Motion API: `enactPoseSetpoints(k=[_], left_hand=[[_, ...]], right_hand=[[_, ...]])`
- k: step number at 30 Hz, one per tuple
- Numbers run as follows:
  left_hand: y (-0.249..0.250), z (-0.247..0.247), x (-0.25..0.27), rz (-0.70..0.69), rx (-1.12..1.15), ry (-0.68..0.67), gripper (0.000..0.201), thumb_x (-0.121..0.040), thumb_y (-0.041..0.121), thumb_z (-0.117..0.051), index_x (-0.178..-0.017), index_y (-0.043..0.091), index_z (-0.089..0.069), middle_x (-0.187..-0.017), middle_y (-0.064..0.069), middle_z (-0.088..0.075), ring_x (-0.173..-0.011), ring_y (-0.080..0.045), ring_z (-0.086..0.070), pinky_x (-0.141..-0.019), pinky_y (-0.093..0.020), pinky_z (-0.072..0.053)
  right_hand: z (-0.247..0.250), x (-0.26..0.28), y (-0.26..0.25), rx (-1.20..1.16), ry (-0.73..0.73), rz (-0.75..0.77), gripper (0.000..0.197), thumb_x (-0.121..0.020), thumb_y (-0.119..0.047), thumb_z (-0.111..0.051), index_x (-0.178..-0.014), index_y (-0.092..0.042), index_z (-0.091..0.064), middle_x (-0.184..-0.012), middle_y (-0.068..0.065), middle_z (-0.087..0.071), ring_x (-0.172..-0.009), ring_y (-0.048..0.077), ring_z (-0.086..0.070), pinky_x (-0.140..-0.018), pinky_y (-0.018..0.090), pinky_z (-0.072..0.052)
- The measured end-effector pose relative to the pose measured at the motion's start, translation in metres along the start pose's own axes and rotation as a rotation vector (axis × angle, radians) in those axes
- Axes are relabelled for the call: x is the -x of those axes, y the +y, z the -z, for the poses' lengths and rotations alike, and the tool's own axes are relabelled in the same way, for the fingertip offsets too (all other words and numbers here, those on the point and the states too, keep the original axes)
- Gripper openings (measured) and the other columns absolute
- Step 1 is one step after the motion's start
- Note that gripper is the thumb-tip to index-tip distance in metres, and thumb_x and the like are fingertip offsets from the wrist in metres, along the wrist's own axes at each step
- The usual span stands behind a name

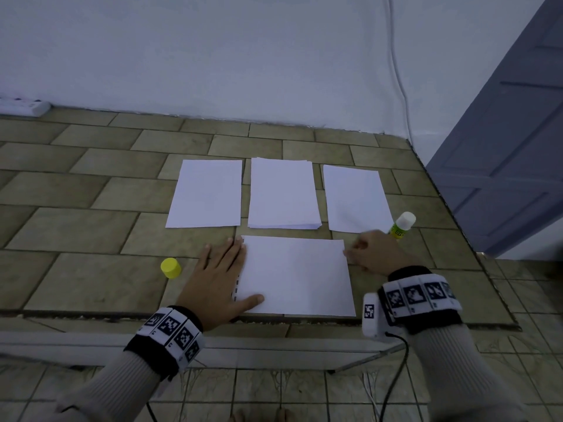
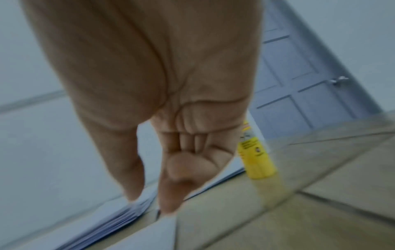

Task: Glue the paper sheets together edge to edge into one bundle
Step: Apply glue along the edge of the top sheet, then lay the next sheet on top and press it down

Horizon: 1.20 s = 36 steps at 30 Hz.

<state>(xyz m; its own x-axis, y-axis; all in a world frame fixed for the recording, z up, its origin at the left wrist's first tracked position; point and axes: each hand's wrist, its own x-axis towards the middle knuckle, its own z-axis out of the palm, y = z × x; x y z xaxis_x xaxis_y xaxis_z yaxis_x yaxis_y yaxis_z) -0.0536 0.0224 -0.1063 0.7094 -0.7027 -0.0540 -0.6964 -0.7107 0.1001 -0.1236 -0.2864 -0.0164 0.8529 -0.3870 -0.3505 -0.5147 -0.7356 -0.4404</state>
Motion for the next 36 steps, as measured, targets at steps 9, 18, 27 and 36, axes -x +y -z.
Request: enactPoseSetpoints(k=[9,18,27,36], left_hand=[[0.000,0.000,0.000,0.016,0.018,0.000,0.108,-0.078,0.086,0.007,-0.154,0.009,0.005,-0.162,-0.002,0.006,-0.150,-0.016,0.008,-0.118,-0.042,0.011],[-0.001,-0.001,0.000,0.018,0.054,0.022,0.107,-0.079,0.086,0.002,-0.154,0.009,0.002,-0.162,-0.001,0.002,-0.150,-0.015,0.005,-0.119,-0.042,0.009],[-0.002,-0.001,-0.001,0.043,0.073,0.008,0.106,-0.076,0.087,0.007,-0.154,0.015,0.010,-0.161,0.006,0.011,-0.148,-0.009,0.012,-0.121,-0.039,0.009],[0.000,0.026,0.002,0.170,0.846,0.231,0.079,-0.079,0.076,-0.032,-0.146,0.035,-0.025,-0.142,0.031,-0.029,-0.129,0.018,-0.029,-0.111,-0.026,-0.028]], right_hand=[[-0.006,-0.063,-0.031,0.275,0.179,-0.074,0.046,-0.091,-0.032,-0.060,-0.125,-0.005,-0.048,-0.131,0.017,-0.045,-0.122,0.032,-0.042,-0.092,0.039,-0.042],[-0.014,-0.076,-0.029,0.315,0.139,-0.123,0.035,-0.090,-0.031,-0.063,-0.109,-0.003,-0.058,-0.112,0.015,-0.061,-0.101,0.029,-0.059,-0.070,0.030,-0.042],[0.001,-0.078,-0.024,-0.001,0.352,-0.063,0.033,-0.096,-0.023,-0.047,-0.120,-0.003,-0.055,-0.119,0.017,-0.060,-0.106,0.033,-0.057,-0.077,0.031,-0.039],[0.022,-0.026,-0.048,-0.265,0.524,0.404,0.028,-0.093,-0.024,-0.059,-0.117,-0.010,-0.062,-0.112,-0.001,-0.063,-0.101,0.012,-0.054,-0.081,0.017,-0.035]])
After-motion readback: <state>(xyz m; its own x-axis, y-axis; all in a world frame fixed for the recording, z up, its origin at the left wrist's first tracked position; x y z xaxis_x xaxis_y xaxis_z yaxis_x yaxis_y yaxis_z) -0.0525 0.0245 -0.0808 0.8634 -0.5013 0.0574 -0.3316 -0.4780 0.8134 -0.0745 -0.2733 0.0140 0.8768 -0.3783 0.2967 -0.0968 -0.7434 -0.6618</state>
